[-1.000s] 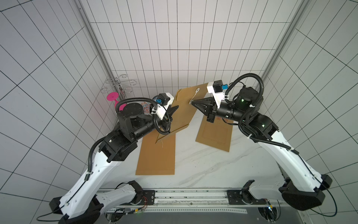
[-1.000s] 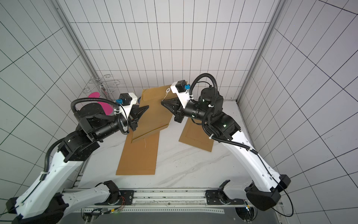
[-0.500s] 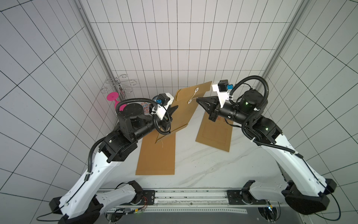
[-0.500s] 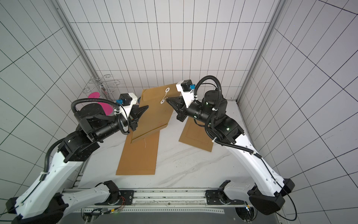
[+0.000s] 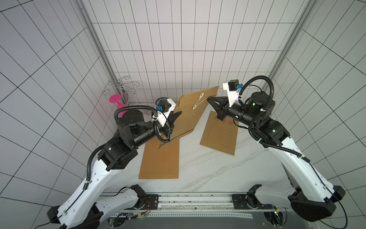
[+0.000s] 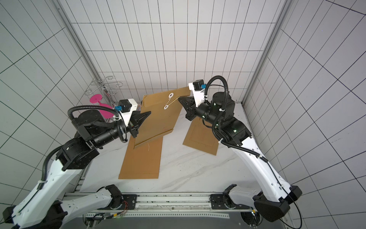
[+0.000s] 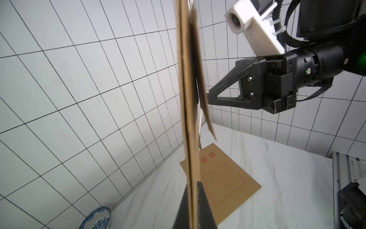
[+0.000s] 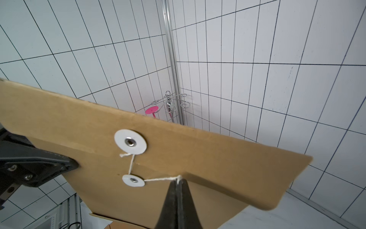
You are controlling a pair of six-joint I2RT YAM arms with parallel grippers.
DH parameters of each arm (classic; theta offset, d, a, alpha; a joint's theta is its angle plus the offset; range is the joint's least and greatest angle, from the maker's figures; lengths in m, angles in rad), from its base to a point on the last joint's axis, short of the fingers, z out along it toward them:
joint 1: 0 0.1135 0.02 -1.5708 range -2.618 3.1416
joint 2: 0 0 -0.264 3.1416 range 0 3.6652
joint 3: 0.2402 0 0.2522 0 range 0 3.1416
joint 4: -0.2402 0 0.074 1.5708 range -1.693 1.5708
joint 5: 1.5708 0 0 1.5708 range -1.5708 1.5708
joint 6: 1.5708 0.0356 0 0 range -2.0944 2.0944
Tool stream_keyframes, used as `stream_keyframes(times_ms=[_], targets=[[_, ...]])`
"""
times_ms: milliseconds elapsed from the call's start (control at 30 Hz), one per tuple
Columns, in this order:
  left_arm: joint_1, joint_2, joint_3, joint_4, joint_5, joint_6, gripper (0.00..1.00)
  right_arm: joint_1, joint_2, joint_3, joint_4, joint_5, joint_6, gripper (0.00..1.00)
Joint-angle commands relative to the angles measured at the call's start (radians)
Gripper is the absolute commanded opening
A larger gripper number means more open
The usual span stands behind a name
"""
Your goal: Open the file bag
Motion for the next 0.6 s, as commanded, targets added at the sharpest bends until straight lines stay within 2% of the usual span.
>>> stream_keyframes(times_ms=[0, 300, 567], targets=[[-0.004, -0.019, -0.011, 0.089, 0.058, -0.028, 0.00, -0.013, -0.032, -0.037, -0.005, 0.000, 0.006, 0.00], [-0.004, 0.030, -0.007, 0.231, 0.097, -0.145, 0.00, -0.025, -0.057, -0.061, -0.024, -0.013, -0.009, 0.00], [-0.004, 0.046, -0.014, 0.287, 0.099, -0.189, 0.00, -0.043, -0.069, -0.061, -0.052, -0.015, -0.020, 0.00]])
